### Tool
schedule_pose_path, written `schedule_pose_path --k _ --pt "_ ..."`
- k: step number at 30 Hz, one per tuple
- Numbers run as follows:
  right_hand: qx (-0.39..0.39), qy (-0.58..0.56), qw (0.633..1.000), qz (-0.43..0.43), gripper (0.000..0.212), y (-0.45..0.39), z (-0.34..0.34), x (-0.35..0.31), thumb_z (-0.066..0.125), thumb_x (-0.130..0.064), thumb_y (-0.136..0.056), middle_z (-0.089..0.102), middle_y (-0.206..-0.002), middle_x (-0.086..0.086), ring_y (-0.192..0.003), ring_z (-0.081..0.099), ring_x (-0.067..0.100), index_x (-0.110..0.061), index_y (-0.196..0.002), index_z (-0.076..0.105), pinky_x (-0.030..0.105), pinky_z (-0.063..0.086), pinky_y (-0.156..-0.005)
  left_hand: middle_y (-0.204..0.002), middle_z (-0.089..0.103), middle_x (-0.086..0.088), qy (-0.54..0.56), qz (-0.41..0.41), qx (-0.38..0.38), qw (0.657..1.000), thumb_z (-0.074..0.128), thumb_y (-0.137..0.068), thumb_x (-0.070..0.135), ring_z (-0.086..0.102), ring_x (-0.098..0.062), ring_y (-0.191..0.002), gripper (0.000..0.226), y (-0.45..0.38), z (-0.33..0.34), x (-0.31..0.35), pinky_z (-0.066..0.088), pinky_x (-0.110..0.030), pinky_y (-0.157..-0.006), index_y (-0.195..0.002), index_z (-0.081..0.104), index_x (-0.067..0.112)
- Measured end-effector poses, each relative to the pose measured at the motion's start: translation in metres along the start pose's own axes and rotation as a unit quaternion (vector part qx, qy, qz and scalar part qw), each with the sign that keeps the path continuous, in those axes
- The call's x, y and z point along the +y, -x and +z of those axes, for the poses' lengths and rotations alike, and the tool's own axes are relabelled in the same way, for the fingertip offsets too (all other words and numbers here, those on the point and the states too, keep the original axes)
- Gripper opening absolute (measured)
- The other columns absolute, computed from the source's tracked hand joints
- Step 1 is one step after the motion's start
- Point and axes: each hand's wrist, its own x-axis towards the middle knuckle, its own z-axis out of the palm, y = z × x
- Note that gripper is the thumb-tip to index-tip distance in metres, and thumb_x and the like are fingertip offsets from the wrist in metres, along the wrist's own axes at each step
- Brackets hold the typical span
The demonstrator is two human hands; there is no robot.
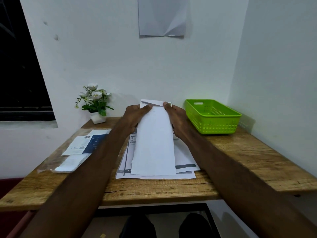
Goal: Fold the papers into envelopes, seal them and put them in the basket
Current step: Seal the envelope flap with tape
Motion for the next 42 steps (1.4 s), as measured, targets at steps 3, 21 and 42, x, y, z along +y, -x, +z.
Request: schedule_pose_path --k 3,21,42 --pt "-0.005 0.009 1.000 -0.016 0.035 0.001 0.002 0.000 0.070 -0.033 -0.094 0.059 -0.084 0.012 -0.077 0.051 0.024 0.001 -0.093 0.067 0.039 0.038 -0.066 -0.088 0.080 -0.009 0.000 0.004 0.030 1.000 0.084 -0.085 0.030 0.077 -0.020 -0.073 0.023 0.000 0.004 0.002 0.065 -0.035 -0.068 -0.085 0.074 0.010" --pt "0.003 0.028 0.999 -0.034 0.049 -0.007 0.002 -0.002 0.063 -0.034 -0.099 0.057 -0.082 0.008 -0.073 0.053 0.016 0.014 -0.100 0.063 0.031 0.044 -0.067 -0.083 0.079 -0.004 0.017 0.044 0.025 0.999 0.078 -0.091 0.025 0.075 -0.020 -0.074 0.017 -0.008 0.005 -0.004 0.063 -0.035 -0.066 -0.089 0.074 0.008" --pt "-0.069 0.075 0.994 -0.031 0.023 -0.010 -0.010 0.005 0.072 -0.031 -0.093 0.054 -0.076 0.008 -0.068 0.047 0.017 -0.011 -0.085 0.064 0.026 0.038 -0.059 -0.084 0.080 0.000 -0.015 0.056 0.022 0.998 0.070 -0.096 0.025 0.076 -0.015 -0.075 0.015 -0.009 0.001 0.000 0.062 -0.030 -0.069 -0.088 0.075 0.014"
